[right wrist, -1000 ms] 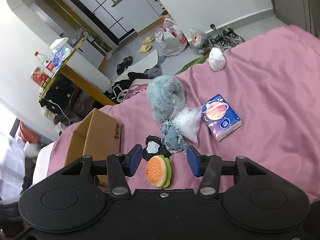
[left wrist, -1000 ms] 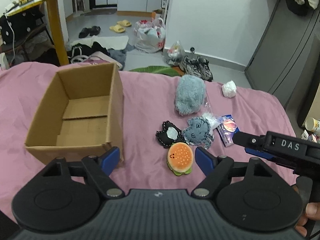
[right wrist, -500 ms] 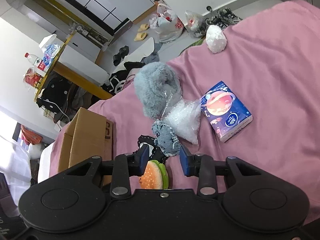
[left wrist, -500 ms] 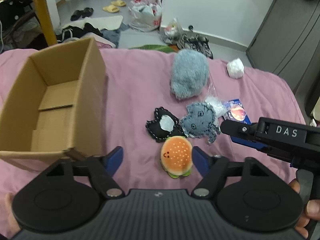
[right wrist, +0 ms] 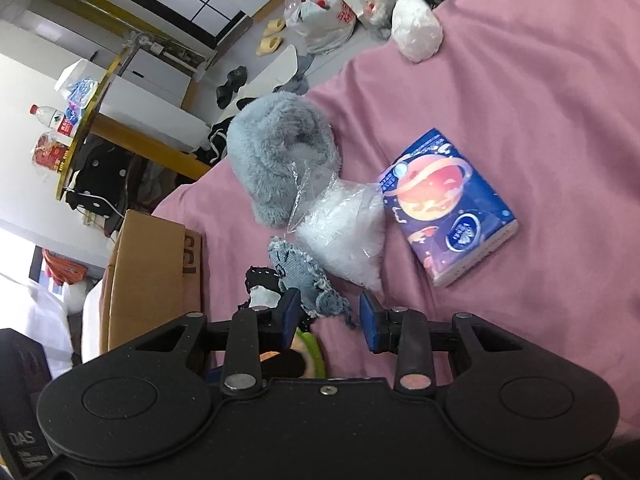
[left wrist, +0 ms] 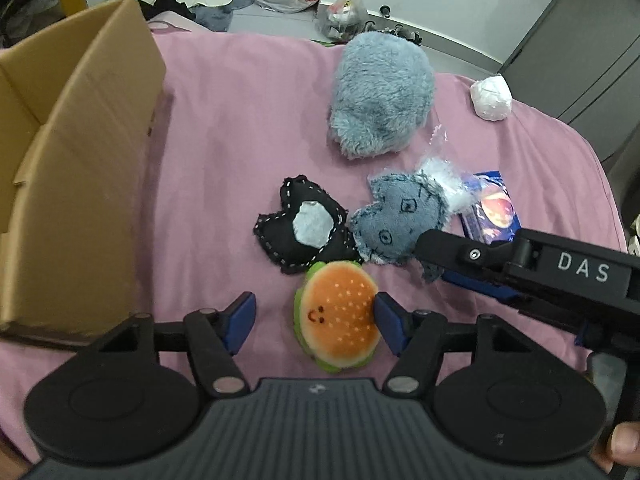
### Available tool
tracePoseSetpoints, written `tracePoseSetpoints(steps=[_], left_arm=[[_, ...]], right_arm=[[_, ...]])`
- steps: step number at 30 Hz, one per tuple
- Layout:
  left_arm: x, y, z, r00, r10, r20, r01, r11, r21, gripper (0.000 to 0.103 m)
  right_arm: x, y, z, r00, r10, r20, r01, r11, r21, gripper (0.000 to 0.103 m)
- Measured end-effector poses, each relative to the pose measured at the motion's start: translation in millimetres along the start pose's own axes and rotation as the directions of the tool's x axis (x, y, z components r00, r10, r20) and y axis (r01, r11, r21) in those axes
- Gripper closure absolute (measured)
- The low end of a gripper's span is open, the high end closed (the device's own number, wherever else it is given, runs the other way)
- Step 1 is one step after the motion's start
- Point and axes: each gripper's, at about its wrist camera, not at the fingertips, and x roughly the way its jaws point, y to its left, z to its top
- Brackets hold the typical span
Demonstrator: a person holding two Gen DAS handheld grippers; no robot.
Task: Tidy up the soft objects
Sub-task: 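Grasp the hamburger plush with the left tool while the right tool grasps the denim plush, then carry the hamburger plush and denim plush over the cardboard box with both tools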
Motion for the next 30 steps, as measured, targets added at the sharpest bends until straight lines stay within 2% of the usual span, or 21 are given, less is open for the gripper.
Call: tracePoseSetpoints(steps=[2,5,7,8,9,12,16,24,30], left_arm=[[6,2,3,1.0,-0.01,-0.017,0.01,1.0,-0.024,0.039],[5,3,5,0.999,-0.051,0.001,0.051,0.997,-0.053,0.04],[7,2,5,0.998,-0.067,0.0,0.067,0.996,-0.051,0.046],[8,3,4,0.998,-0.069,-0.003,0.069,0.996,-0.06,0.055],[10,4,3,0.998,-0.069,-0.009,0.068,0.995,-0.073,0.06],[9,7,0,0.997,-0.071,-0.001,0.07,0.994,-0.086,0.066],[-4,4,-1,0.996,-0.084,0.032,0.086,0.994,-0.064,0.069],[-32,3,-2,0.994,-0.07,0.086,0.072,0.997,-0.019,0.07],[-61,3,-4,0.988,-0.077,0.136,0.073,0.997,0.034,0.07]], right_arm=[[5,5,1,1.0,-0.006,-0.007,0.006,0.999,-0.035,0.069],[12,7,0,1.0,-0.012,-0.022,0.01,0.999,-0.053,0.069],[14,6,0,1.0,-0.006,-0.02,0.005,0.999,-0.047,0.07],[13,6,0,1.0,0.0,-0.018,-0.001,0.999,-0.048,0.074],[13,7,0,1.0,0.006,-0.019,-0.007,0.999,-0.05,0.077],[6,11,-3,1.0,0.012,-0.006,-0.012,0.997,-0.07,0.086],[-5,17,-5,0.999,0.013,0.031,-0.01,0.996,-0.094,0.09],[-36,23,-14,0.993,0.011,0.115,0.0,0.996,-0.093,0.09],[-55,38,-24,0.986,-0.023,0.164,0.039,0.995,-0.095,0.09]])
